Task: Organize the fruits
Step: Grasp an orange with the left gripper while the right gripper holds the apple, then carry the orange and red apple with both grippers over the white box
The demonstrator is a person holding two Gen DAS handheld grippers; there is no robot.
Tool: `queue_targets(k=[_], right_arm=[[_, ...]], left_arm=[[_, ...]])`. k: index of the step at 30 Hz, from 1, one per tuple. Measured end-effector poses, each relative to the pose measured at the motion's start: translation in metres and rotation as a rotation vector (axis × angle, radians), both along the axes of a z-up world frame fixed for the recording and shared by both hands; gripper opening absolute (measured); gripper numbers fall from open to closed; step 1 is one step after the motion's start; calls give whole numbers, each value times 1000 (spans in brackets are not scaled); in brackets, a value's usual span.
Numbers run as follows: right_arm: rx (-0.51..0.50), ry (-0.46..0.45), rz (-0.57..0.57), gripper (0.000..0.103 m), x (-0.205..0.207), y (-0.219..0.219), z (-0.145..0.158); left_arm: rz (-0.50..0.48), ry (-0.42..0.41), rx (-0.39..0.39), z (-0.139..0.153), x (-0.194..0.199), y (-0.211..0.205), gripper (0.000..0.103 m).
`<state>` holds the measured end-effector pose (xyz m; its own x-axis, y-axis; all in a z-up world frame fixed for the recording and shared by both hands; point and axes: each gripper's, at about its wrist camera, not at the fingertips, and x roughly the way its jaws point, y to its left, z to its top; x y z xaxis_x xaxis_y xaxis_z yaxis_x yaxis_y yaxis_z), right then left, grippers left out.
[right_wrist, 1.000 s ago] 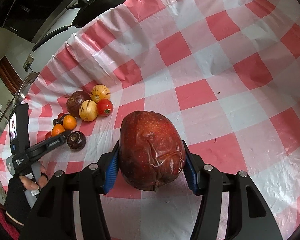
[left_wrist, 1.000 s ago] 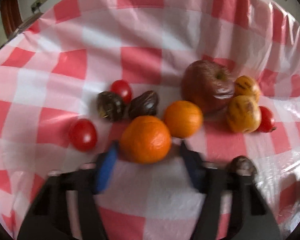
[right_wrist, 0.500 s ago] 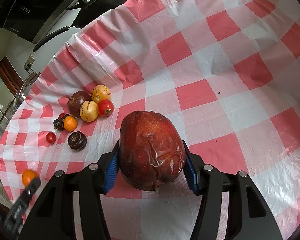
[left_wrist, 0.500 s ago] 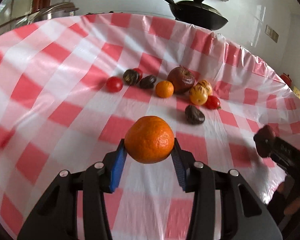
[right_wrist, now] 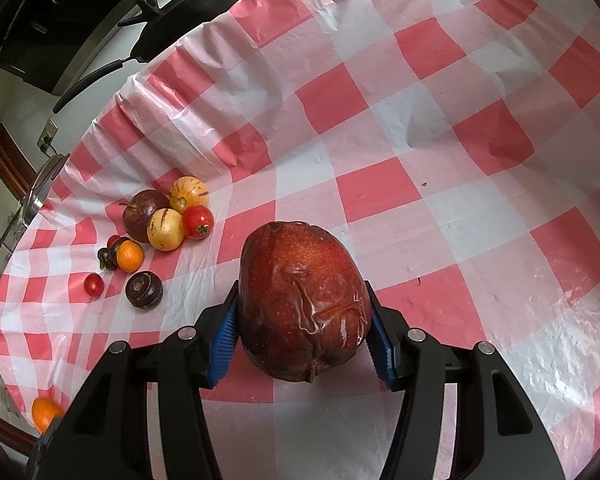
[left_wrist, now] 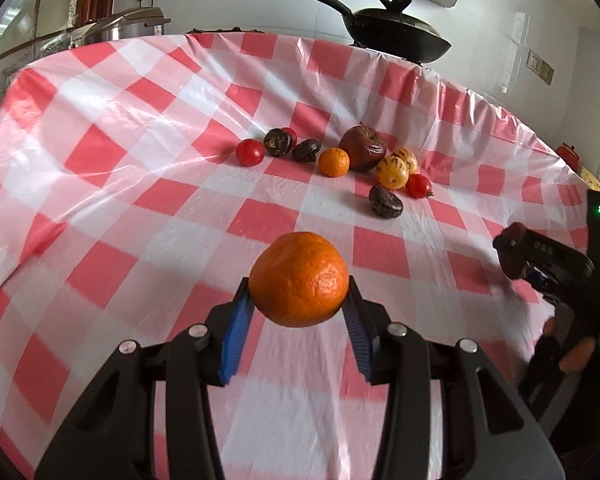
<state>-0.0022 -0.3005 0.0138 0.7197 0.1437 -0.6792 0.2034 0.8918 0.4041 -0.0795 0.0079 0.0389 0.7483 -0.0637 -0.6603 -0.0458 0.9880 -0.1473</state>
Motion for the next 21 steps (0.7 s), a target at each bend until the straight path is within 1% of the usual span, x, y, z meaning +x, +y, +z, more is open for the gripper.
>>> queue_targets(k=[4, 6, 7, 9, 14, 16, 19, 21], right_arm=[[-3, -6, -13, 56, -3, -1, 1], [-26, 2, -16, 56, -7, 2, 3], [-30, 12, -12, 56, -12, 4, 3], [-6, 26, 21, 56, -26, 15, 2], [5, 20, 173, 56, -66, 61, 4], [6, 22, 213, 56, -78, 77, 5], [-12, 9, 299, 56, -100, 106, 10], [-43, -9, 362, 56, -117, 127, 15]], left_arm=[[7, -1, 6, 5, -31, 9, 45], [11, 1, 14, 6, -48, 15, 45], [13, 3, 15, 6, -55, 17, 45], [21, 9, 26, 4, -70, 25, 45], [59, 29, 12, -3, -101, 47, 45], [67, 33, 8, -5, -110, 53, 45], [81, 37, -4, -8, -121, 61, 45], [90, 39, -11, -11, -130, 68, 45]])
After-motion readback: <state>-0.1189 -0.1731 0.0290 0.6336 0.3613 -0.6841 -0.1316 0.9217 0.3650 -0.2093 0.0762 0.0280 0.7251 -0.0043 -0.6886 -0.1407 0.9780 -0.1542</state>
